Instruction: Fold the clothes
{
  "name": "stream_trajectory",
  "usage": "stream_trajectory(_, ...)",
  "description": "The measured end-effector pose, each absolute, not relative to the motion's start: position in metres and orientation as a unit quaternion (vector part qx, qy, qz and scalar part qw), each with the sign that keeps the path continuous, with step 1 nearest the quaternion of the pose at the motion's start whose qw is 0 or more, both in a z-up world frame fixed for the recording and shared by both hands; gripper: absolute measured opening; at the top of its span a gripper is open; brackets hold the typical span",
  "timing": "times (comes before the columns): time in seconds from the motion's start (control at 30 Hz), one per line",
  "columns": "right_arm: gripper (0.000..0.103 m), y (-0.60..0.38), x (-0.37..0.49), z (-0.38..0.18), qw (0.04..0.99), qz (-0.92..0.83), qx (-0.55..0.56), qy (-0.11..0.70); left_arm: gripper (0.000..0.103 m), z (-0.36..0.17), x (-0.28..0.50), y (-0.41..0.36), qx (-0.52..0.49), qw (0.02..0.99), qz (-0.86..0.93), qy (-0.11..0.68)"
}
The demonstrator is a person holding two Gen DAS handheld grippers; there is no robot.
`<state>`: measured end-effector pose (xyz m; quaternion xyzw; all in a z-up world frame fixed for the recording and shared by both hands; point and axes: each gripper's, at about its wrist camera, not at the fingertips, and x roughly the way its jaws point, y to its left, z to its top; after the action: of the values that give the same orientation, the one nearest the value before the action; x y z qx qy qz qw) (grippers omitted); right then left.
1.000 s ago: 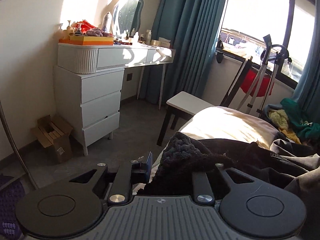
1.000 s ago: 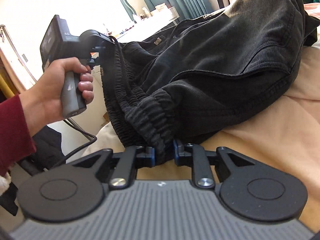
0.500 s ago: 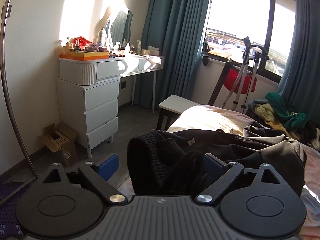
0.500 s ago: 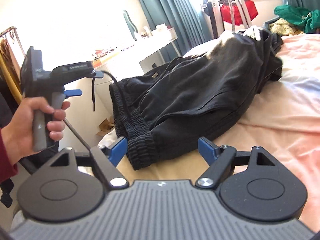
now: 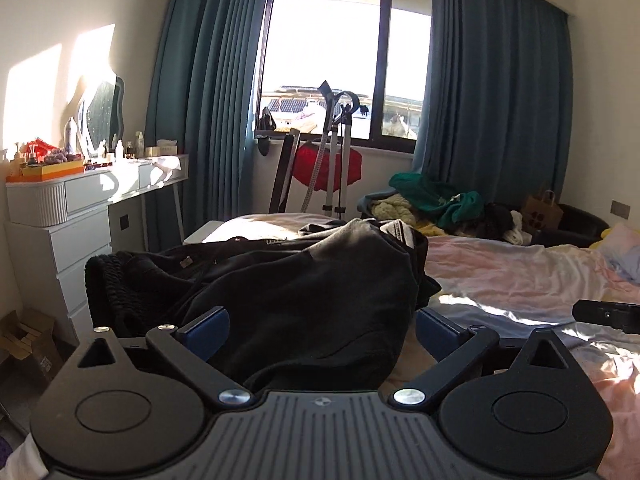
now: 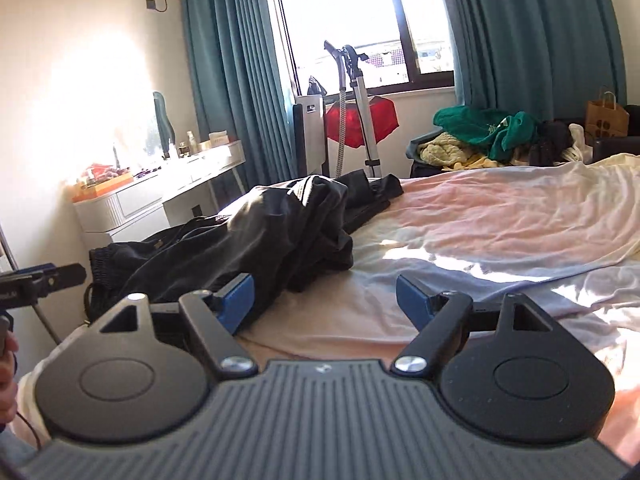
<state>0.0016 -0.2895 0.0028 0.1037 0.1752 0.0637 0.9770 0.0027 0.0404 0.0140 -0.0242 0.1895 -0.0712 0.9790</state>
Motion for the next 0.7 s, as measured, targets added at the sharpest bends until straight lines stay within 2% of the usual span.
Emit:
stream_trajectory(0.17, 0.08, -0.301, 0.001, -0.009, 0.973, 0.05, 0.137, 0.18, 0.099, 0.008, 0.002, 0.038, -0.034, 0.98, -0.065, 0.185)
stream_trajectory(0.43, 0.08, -0.301, -0.004, -0.012, 0.968, 0.018, 0.166, 0.186, 0.099, -0.003, 0.018, 0.033, 0.003, 0.976, -0.065, 0.206)
stream_trajectory(0.7, 0.08, -0.333, -0.008, -0.013, 0.956, -0.051, 0.227, 0.178, 0.103, 0.011, 0.085, -0.028, 0.089, 0.969, -0.119, 0.198)
